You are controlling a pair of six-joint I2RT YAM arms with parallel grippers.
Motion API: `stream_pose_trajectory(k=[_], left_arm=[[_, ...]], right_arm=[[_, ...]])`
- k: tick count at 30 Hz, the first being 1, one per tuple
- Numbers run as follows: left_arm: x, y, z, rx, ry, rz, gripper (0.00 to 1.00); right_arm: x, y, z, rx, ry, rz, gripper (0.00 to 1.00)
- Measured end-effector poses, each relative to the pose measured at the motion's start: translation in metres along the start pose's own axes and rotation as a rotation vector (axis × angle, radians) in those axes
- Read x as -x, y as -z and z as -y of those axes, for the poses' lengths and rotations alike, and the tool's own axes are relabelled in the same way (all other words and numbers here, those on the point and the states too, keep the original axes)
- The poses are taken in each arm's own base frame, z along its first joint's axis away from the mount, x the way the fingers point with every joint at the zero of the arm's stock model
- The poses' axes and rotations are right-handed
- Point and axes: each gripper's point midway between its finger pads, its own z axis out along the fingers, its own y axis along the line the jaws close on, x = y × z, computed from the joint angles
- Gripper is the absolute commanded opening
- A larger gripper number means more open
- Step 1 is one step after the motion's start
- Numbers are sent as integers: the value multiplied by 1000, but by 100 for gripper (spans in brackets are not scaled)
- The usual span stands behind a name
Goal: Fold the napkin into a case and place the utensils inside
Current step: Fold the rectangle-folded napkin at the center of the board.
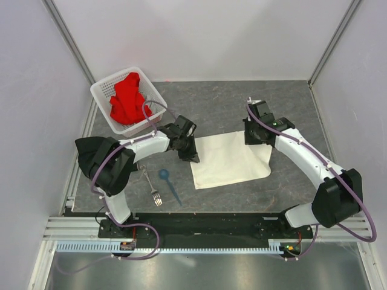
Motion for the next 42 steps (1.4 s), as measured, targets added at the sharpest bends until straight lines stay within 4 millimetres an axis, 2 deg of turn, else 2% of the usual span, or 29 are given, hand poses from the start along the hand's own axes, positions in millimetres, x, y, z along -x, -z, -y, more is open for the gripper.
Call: stream_pose_trajectory(k=[4, 9, 16, 22, 35, 42], left_arm=[[-27, -10, -41, 87, 31, -49, 14], [-29, -9, -41, 71, 18, -32, 13], [-29, -9, -42, 54, 12, -10, 13], [-30, -7, -43, 46, 7, 9, 13], [-31, -6, -45, 40, 4, 25, 12], [-31, -6, -45, 35, 2, 30, 12]], right_arm=[[-5, 6, -39, 67, 33, 6, 0], [-19, 4, -84, 152, 21, -19, 0], [-39, -16, -130, 229, -12, -76, 0], [-52, -24, -149, 263, -30, -119, 0], [-50, -23, -169, 328, -138, -137, 0], [-57, -33, -178, 349, -156, -174, 0]])
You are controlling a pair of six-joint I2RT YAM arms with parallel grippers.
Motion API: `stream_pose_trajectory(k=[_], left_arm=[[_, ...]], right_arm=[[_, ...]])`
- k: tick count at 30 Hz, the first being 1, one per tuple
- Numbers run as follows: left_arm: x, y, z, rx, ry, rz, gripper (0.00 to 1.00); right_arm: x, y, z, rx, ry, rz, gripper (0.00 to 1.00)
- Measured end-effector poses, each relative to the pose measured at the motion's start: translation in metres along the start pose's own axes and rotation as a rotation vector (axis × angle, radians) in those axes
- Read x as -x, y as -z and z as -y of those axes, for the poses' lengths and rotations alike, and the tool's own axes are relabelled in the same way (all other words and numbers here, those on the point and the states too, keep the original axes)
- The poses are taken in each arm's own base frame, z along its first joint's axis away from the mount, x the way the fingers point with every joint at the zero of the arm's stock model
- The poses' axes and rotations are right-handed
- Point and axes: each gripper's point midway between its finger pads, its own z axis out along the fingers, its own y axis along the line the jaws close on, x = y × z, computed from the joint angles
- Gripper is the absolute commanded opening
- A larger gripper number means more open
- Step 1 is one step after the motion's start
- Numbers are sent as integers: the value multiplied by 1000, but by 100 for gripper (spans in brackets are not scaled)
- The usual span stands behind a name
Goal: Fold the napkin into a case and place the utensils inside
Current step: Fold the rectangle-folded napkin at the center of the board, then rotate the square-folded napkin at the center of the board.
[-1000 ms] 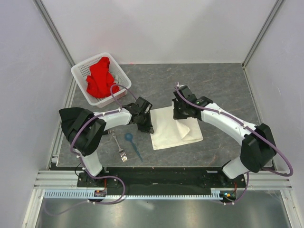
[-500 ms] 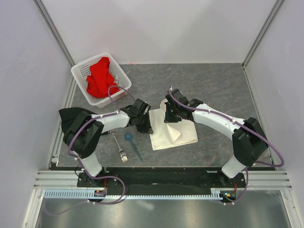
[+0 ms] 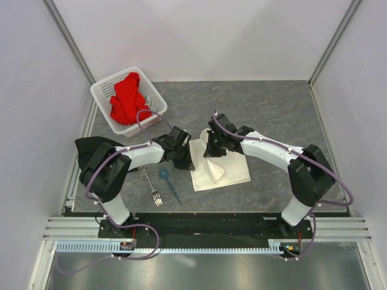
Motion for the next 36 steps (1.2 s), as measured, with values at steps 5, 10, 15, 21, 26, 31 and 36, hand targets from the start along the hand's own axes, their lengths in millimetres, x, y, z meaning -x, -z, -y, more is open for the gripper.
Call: stream_pose_trajectory(k=[5, 10, 15, 21, 26, 31, 36], left_arm=[[0, 2, -1, 1, -1, 8, 21], [2, 28, -21, 34, 27, 93, 40], [43, 81, -32, -8, 106, 267, 43], [74, 83, -14, -75, 92, 262, 48], [90, 55, -7, -64, 53, 192, 48], [116, 42, -3, -37, -34, 195, 49], [137, 24, -1, -4, -92, 168, 51]], right_arm=[[-5, -10, -5, 31, -5, -28, 28], [-10, -17, -14, 91, 19, -63, 64], [-1, 7, -16, 152, 67, -22, 77], [30, 50, 5, 192, 64, 99, 73], [9, 42, 36, 157, 58, 42, 67], [-9, 39, 41, 164, 84, -7, 47], [-25, 37, 47, 179, 88, -28, 37]])
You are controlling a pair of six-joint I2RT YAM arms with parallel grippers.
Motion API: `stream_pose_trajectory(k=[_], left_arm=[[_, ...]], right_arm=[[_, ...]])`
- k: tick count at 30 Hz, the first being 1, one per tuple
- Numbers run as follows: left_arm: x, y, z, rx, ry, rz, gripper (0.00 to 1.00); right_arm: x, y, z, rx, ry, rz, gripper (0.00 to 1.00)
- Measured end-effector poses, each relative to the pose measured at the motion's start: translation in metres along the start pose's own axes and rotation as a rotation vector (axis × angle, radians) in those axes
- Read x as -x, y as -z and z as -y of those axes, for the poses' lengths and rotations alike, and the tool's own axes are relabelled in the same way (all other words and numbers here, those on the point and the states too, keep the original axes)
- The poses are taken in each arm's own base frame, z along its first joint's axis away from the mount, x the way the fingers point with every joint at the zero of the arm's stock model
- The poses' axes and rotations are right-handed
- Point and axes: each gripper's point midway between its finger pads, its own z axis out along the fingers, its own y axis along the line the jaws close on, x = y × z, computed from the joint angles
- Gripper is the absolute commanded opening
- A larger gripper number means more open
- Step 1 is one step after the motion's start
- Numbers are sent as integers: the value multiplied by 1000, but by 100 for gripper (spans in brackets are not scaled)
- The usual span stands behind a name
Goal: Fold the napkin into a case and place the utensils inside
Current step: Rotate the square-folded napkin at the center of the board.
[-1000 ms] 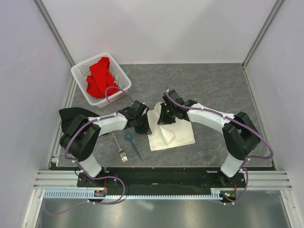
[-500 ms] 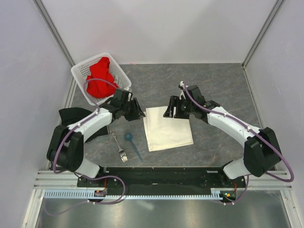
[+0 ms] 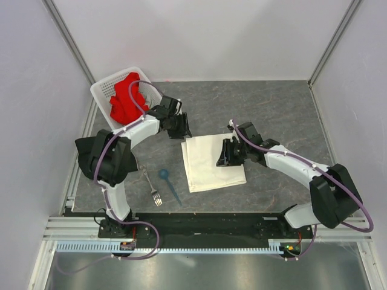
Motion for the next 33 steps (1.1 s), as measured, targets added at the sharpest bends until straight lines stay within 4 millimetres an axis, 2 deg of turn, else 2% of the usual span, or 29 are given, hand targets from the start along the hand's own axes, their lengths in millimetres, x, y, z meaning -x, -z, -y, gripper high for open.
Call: stream_pose_trajectory(k=[5, 9, 11, 14, 18, 21, 22, 25, 26, 29, 30, 32, 33], left_arm=[[-5, -22, -9, 30, -20, -69, 52], [-13, -31, -17, 56, -29, -116, 52], [-13, -33, -18, 60, -36, -126, 50], [-11, -35, -18, 55, -41, -131, 47], [-17, -37, -14, 16, -32, -153, 45], [-33, -33, -12, -28, -6, -161, 45], [-41, -29, -11, -38, 3, -159, 45], [-82, -8, -9, -58, 38, -191, 47], [-98, -2, -7, -66, 42, -201, 48], [-138, 23, 0, -92, 56, -235, 55], [-144, 32, 2, -102, 54, -233, 57], [-141, 45, 4, -110, 61, -210, 61], [-133, 52, 7, -122, 64, -181, 61]], right_arm=[[-27, -8, 18, -30, -26, -52, 23], [-37, -15, 31, -70, -45, -68, 16], [-40, -19, 43, -106, -61, -69, 13], [-44, -23, 76, -198, -124, -71, 13], [-13, -23, 102, -258, -180, -8, 11], [29, -31, 120, -351, -135, 43, 13], [43, -34, 125, -382, -110, 58, 14], [85, -44, 134, -457, -44, 85, 19], [101, -47, 134, -471, -19, 91, 22], [126, -40, 125, -484, 20, 117, 42], [131, -34, 120, -481, 28, 130, 51], [131, -19, 109, -470, 29, 141, 59], [128, -11, 102, -453, 27, 152, 60]])
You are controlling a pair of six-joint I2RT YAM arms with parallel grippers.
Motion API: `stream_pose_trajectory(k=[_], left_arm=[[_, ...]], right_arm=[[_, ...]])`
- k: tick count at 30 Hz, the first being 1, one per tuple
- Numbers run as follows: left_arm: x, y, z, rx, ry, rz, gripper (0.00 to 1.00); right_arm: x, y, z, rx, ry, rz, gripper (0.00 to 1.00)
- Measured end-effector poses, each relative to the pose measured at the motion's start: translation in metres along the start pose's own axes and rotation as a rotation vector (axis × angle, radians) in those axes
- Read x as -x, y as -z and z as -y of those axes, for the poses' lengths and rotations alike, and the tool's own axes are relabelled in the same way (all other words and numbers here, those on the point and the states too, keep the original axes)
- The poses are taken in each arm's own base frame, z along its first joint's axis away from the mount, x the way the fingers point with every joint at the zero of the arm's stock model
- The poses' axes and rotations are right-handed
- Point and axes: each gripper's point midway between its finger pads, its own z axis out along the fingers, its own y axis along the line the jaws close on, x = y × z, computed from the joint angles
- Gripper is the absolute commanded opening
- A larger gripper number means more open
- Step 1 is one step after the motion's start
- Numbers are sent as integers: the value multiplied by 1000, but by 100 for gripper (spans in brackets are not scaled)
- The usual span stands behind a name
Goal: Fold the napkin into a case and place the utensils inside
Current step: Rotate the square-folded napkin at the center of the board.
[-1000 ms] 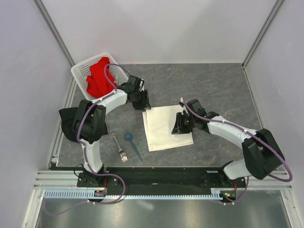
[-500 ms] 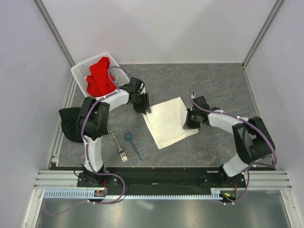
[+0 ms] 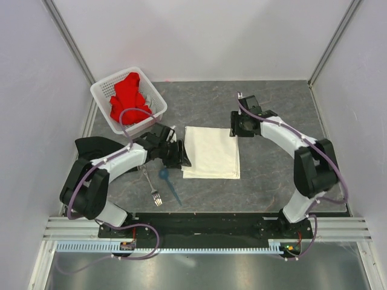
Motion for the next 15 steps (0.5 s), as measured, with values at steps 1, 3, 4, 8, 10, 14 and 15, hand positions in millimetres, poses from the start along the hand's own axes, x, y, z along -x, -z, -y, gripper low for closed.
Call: stream_pose_trajectory(k=[1, 3, 4, 8, 10, 14, 15], left_arm=[[7, 6, 2, -7, 4, 24, 61], [23, 13, 4, -13, 16, 60, 61], [31, 15, 3, -12, 25, 75, 61], [47, 11, -3, 2, 52, 81, 57], [46, 4, -8, 14, 63, 62, 56], [38, -6, -13, 16, 78, 17, 53], [36, -6, -13, 12, 79, 12, 53]], right_arm=[[-7, 12, -1, 17, -11, -1, 61], [-25, 33, -5, 65, -55, -8, 61], [-37, 42, -7, 88, -78, -23, 60], [-87, 53, -12, 139, -192, -103, 55], [-112, 52, -12, 131, -239, -157, 53], [-150, 47, -8, 96, -319, -239, 42], [-153, 47, -7, 91, -333, -245, 40]])
